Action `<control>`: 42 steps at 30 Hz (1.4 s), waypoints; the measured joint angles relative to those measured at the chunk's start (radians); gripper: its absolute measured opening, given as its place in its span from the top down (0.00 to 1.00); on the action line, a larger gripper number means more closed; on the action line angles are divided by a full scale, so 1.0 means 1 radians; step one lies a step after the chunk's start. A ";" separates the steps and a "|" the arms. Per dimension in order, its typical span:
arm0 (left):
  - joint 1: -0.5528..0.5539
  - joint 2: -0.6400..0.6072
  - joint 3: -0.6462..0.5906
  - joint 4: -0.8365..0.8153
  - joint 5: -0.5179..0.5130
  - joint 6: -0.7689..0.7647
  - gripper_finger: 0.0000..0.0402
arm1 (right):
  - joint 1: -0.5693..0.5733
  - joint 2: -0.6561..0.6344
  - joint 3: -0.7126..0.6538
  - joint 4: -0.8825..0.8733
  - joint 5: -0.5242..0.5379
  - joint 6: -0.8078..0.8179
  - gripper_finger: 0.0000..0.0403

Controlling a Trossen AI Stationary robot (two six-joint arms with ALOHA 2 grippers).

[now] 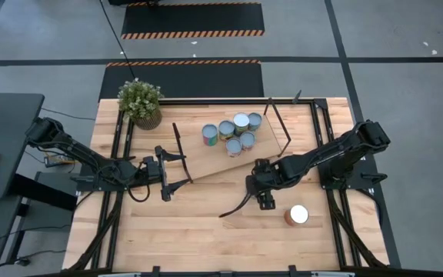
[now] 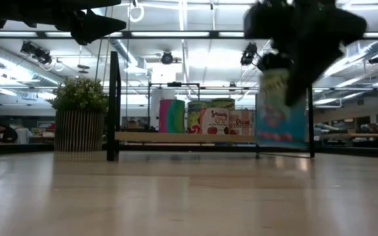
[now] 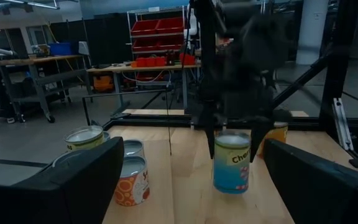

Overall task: Pick and place cans onto a shelf
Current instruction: Put the blue can on the shelf

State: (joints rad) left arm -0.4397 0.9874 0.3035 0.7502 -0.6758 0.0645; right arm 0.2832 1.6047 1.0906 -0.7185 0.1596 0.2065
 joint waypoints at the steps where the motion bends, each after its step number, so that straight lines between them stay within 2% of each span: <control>1: 0.000 0.000 0.000 0.000 0.000 0.000 0.03 | 0.000 0.000 0.023 -0.002 0.009 -0.001 0.20; 10: 0.000 0.000 0.000 0.006 0.000 0.000 0.03 | -0.043 0.021 0.193 0.033 0.049 -0.111 0.19; 21: -0.015 -0.041 0.001 0.025 -0.009 0.008 0.03 | -0.116 0.309 0.588 -0.052 0.055 -0.404 0.18; 25: -0.051 -0.086 0.001 -0.008 -0.049 0.026 0.03 | -0.176 0.394 0.699 -0.068 0.014 -0.473 0.18; 35: -0.089 -0.099 0.001 -0.045 -0.094 0.037 0.03 | -0.290 0.552 0.831 -0.081 -0.047 -0.585 0.18; 42: -0.088 -0.099 0.001 -0.054 -0.095 0.037 0.03 | -0.298 0.566 0.855 -0.117 -0.050 -0.629 0.18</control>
State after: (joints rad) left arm -0.5278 0.8883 0.3042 0.6960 -0.7704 0.1013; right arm -0.0143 2.1712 1.9453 -0.8352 0.1097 -0.4221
